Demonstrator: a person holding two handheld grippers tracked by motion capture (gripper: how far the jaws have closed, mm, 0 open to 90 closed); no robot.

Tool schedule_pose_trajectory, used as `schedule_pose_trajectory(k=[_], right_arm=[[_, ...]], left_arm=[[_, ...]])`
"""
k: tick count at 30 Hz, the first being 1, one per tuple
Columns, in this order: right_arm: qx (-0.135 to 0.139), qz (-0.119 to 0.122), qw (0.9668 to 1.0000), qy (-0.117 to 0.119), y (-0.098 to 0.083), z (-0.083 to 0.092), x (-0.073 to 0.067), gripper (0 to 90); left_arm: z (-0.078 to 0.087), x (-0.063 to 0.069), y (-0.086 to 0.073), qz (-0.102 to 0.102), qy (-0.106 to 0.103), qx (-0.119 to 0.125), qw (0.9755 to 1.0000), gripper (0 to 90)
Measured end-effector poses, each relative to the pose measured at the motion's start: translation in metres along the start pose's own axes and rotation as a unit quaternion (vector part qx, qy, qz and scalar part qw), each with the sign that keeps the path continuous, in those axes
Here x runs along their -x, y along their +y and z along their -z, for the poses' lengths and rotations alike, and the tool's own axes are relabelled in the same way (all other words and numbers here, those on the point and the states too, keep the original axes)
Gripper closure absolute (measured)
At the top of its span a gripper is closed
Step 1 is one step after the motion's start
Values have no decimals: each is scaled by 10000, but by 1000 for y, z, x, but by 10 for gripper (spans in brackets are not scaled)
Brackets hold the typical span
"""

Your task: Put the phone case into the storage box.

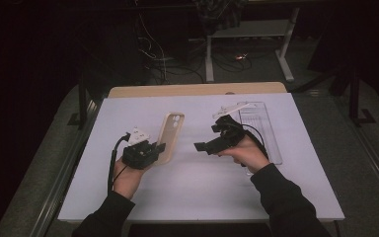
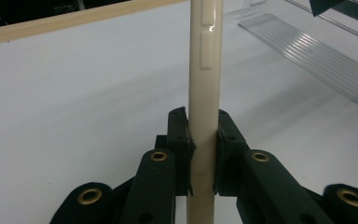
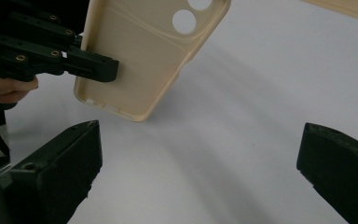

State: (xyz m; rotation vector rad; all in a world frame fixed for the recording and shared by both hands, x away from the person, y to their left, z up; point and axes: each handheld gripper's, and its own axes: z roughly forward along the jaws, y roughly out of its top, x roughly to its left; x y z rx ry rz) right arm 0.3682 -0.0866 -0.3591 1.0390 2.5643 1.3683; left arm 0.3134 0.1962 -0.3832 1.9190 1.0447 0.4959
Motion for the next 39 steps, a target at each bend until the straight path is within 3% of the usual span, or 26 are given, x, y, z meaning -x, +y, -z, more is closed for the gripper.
schedule_pose_trajectory(k=[1, 3, 8, 11, 12, 16, 24, 27, 30, 36, 39], right_arm=[[2, -9, 10000, -11, 0, 0, 1, 0], [41, -109, 9999, 27, 0, 1, 4, 0], [107, -108, 9999, 80, 3, 4, 5, 0], [178, -175, 9996, 111, 5, 2, 7, 0], [161, -149, 9997, 112, 6, 1, 6, 0], [112, -138, 9998, 124, 7, -4, 8, 0], [130, -255, 9994, 211, 14, -14, 14, 0], [119, -253, 9993, 250, 15, -18, 15, 0], [92, -323, 9990, 299, 14, -22, 17, 0], [119, -300, 9987, 391, 15, -28, 16, 0], [179, -401, 9978, 487, 16, -30, 17, 0]], left_arm=[[1, -1, 0, -67, 5, -58, 10000, 801], [1, 0, 1, 33, -13, 3, 10000, 801], [1, 0, 2, -89, -19, -54, 9999, 801], [2, 0, 3, 13, -3, 49, 10000, 801], [3, -1, 3, -73, 9, -3, 10000, 801], [2, -3, 3, -18, 21, -18, 10000, 801], [0, 2, 4, 132, 3, 108, 9999, 801], [-1, 4, 4, 44, 18, 119, 9999, 802], [-3, 8, 6, 120, -13, 142, 9998, 802], [-6, 12, 8, 57, 96, 218, 9997, 802], [-9, 14, 8, 154, 76, 236, 9996, 801]])
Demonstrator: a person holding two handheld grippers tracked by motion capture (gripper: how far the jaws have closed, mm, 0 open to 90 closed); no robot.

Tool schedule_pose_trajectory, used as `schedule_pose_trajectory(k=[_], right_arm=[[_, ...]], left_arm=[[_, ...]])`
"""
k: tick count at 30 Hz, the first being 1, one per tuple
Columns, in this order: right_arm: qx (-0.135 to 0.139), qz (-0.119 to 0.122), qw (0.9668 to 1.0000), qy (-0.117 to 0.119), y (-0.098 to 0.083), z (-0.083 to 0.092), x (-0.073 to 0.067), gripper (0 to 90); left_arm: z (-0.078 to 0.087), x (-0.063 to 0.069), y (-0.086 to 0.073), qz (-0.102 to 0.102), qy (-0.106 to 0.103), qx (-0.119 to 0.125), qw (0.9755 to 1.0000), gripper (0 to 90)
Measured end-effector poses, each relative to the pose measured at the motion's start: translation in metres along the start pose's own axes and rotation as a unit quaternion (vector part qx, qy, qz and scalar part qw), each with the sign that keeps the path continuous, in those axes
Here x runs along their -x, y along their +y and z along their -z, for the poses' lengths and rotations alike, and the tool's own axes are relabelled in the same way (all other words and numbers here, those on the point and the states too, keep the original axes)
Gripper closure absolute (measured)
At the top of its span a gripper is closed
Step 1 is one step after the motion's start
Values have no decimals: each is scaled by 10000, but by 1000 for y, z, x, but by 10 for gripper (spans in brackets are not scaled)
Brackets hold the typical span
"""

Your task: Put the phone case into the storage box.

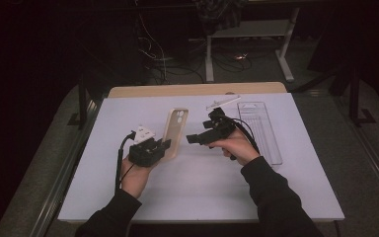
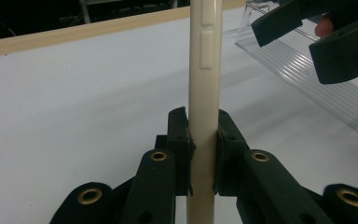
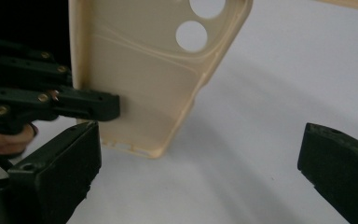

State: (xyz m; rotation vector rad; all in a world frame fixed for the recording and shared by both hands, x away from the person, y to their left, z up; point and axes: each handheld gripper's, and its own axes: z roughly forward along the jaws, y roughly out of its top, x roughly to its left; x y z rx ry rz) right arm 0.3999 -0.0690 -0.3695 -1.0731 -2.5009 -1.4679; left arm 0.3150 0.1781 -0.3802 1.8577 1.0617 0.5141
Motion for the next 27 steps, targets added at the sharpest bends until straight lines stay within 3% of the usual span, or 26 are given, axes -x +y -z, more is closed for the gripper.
schedule_pose_trajectory(k=[3, 7, 10, 12, 27], right_arm=[[17, 43, 10000, 26, 1, -2, -1, 0], [67, -46, 9998, 160, 2, -4, 0, 0], [110, -43, 9997, 200, 2, -5, 1, 0], [120, -90, 9996, 227, 2, -7, 1, 0], [167, -152, 9984, 515, -1, -19, -3, 0]], left_arm=[[-2, 2, -1, -107, 1, -35, 9999, 802], [-5, 4, -2, -28, 26, -21, 10000, 801], [-4, 4, -1, -166, 23, -112, 9998, 802], [-5, 6, 0, -62, 28, -12, 10000, 801], [-6, 14, 0, -169, 40, 64, 9998, 801]])
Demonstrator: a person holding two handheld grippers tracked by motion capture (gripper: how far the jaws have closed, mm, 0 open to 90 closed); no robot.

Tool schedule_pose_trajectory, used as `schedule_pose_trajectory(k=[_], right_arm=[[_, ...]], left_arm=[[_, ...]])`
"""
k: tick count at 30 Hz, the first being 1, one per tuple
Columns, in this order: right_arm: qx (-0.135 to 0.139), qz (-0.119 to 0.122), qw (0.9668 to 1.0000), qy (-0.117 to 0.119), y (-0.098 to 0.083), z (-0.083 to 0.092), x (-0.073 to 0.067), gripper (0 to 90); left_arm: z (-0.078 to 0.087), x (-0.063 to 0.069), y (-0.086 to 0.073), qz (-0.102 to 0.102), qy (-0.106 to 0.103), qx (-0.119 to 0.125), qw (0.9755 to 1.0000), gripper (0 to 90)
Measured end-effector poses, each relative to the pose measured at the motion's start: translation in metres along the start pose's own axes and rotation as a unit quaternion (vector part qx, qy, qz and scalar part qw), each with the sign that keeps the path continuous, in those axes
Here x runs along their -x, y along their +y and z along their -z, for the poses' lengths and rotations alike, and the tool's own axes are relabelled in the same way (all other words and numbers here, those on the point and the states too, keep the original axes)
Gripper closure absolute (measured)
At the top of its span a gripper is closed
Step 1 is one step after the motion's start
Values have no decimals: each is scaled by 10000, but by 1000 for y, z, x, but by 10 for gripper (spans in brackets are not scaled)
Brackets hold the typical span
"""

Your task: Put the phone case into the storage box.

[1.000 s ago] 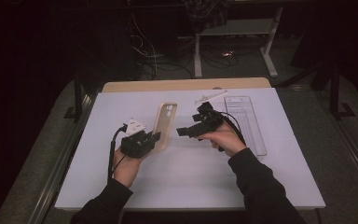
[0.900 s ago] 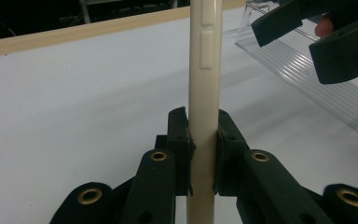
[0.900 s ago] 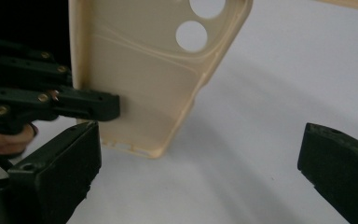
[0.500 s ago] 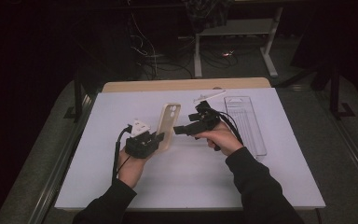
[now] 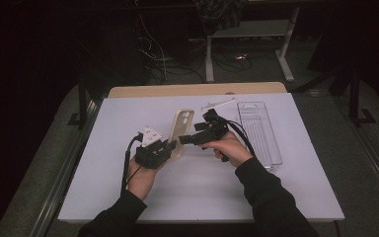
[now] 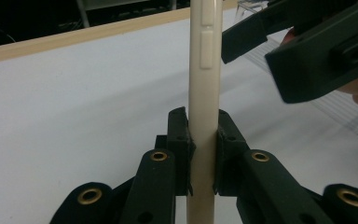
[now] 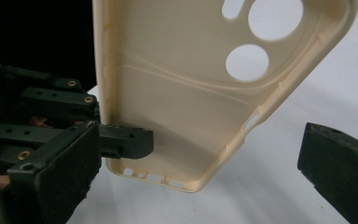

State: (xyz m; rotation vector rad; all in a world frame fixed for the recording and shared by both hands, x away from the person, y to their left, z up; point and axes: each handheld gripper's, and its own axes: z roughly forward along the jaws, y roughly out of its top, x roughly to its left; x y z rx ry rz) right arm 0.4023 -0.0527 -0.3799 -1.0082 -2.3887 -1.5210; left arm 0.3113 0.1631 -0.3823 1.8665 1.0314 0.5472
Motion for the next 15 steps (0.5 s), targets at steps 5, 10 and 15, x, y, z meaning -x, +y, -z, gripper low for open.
schedule_pose_trajectory(k=[5, 10, 15], right_arm=[[26, -60, 10000, 57, -1, 0, 0, 0], [54, -54, 9999, 96, -1, -3, 0, 0], [144, -148, 9997, 154, 0, -2, 0, 0]], left_arm=[[1, 3, 0, -23, -8, -50, 10000, 801], [0, 5, 0, 27, -51, 39, 10000, 801], [1, 8, 0, -16, -46, 56, 10000, 801]])
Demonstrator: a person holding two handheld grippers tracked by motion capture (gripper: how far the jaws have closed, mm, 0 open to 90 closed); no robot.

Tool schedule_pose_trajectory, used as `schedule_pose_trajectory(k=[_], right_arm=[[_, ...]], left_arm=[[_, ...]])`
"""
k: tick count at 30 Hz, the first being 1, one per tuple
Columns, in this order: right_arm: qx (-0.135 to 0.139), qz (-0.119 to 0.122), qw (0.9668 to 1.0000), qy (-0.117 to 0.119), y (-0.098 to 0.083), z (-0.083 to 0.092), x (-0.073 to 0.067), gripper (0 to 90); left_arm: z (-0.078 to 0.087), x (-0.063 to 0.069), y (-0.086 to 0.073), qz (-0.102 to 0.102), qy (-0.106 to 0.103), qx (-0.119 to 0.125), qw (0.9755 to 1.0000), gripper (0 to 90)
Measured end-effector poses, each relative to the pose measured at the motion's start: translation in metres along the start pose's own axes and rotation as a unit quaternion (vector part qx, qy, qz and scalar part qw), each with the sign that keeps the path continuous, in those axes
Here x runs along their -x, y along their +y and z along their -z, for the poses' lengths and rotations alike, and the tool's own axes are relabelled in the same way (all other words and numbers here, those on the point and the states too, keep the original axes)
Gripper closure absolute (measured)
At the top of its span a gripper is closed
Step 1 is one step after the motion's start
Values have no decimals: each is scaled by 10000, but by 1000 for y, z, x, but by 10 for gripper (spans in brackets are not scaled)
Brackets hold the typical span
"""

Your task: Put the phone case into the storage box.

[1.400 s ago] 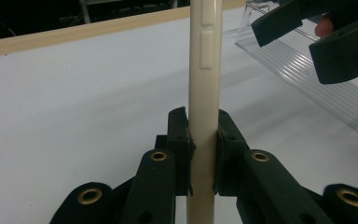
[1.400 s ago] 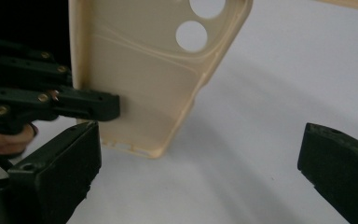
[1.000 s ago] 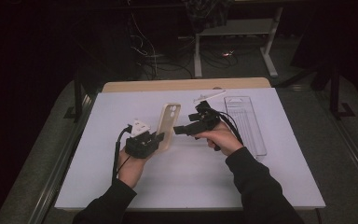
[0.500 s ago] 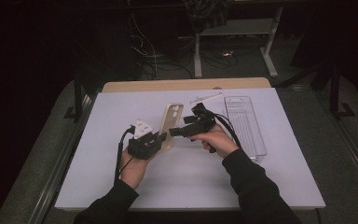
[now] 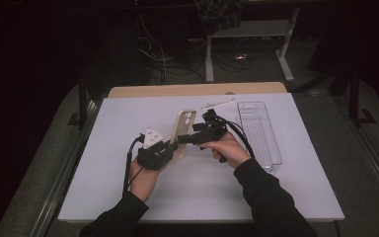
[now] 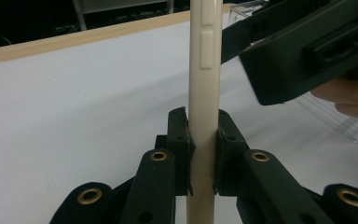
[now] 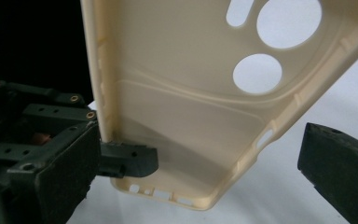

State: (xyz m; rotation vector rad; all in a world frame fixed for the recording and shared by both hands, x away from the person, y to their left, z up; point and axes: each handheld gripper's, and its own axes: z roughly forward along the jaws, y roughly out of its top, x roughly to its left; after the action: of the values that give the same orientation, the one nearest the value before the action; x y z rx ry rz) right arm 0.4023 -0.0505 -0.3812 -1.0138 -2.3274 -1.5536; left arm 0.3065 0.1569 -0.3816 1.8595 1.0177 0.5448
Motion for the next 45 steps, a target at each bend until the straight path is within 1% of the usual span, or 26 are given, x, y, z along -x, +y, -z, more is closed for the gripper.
schedule_pose_trajectory(k=[1, 3, 4, 5, 6, 9, 11, 12, 13, 14, 15, 16, 18, 21, 22, 25, 29, 30, 31, 37, 38, 40, 42, 43, 45], right_arm=[[27, 0, 10000, -26, 0, 0, 0, 0], [77, -42, 10000, 19, 1, 1, 0, 0], [100, -58, 9999, 36, 1, 1, -1, 0], [121, -86, 9999, 45, 1, 1, -1, 0], [136, -95, 9998, 75, 1, 1, -1, 0], [157, -117, 9998, 90, 1, 1, -2, 0], [169, -167, 9996, 118, 2, 1, -2, 0], [175, -172, 9996, 112, 2, 1, -2, 0], [203, -163, 9996, 129, 2, 1, -1, 0], [219, -175, 9995, 147, 2, 1, -1, 0], [229, -187, 9994, 164, 2, 1, 0, 0], [242, -205, 9993, 174, 2, 2, 0, 0], [292, -267, 9990, 198, 3, 3, 0, 0], [280, -255, 9992, 153, 3, 3, 1, 0], [293, -249, 9991, 156, 3, 3, 1, 0], [224, -249, 9994, 102, 3, 3, 0, 0], [171, -235, 9995, 101, 2, 1, 0, 0], [168, -243, 9995, 92, 2, 1, 0, 12], [195, -219, 9996, 35, 2, 1, 1, 23], [213, -220, 9995, 53, 2, 3, 1, 44], [216, -216, 9995, 45, 2, 3, 1, 47], [205, -223, 9995, 32, 2, 3, 1, 51], [195, -217, 9996, 21, 1, 2, 1, 54], [192, -202, 9996, 17, 1, 2, 1, 56], [165, -208, 9996, -2, 1, 2, 1, 59]], left_arm=[[0, 1, 0, 22, 7, 12, 10000, 802], [-1, 3, 0, 27, -18, 69, 10000, 801], [0, 3, 0, -24, -14, 7, 10000, 801], [-1, 5, -1, -9, -37, 17, 10000, 801], [-1, 5, -1, -87, -34, -54, 9999, 801], [-3, 9, -1, -140, -70, -27, 9999, 801], [-3, 11, -1, -257, -74, -113, 9996, 802], [-4, 12, -2, -246, -82, -76, 9996, 801], [-3, 13, -2, -274, -81, -106, 9995, 801], [-4, 15, -3, -266, -86, -66, 9996, 802], [-4, 16, -2, -315, -76, -95, 9994, 801], [-5, 18, -3, -261, -91, -44, 9996, 801], [-6, 20, -3, -251, -115, -12, 9996, 801], [-7, 20, -4, -257, -110, -17, 9996, 801], [-7, 19, -4, -285, -99, -60, 9995, 801], [-7, 19, -4, -281, -104, -54, 9995, 801], [-7, 20, -4, -271, -107, -29, 9996, 801], [-7, 20, -4, -263, -111, -34, 9996, 801], [-7, 20, -4, -259, -106, -18, 9996, 801], [-8, 21, -5, -273, -113, -51, 9996, 798], [-9, 21, -5, -266, -114, -25, 9996, 798], [-9, 20, -5, -293, -124, -83, 9995, 794], [-10, 19, -6, -303, -157, -79, 9994, 791], [-10, 19, -6, -301, -175, -100, 9993, 784], [-11, 18, -5, -360, -168, -118, 9991, 723]])
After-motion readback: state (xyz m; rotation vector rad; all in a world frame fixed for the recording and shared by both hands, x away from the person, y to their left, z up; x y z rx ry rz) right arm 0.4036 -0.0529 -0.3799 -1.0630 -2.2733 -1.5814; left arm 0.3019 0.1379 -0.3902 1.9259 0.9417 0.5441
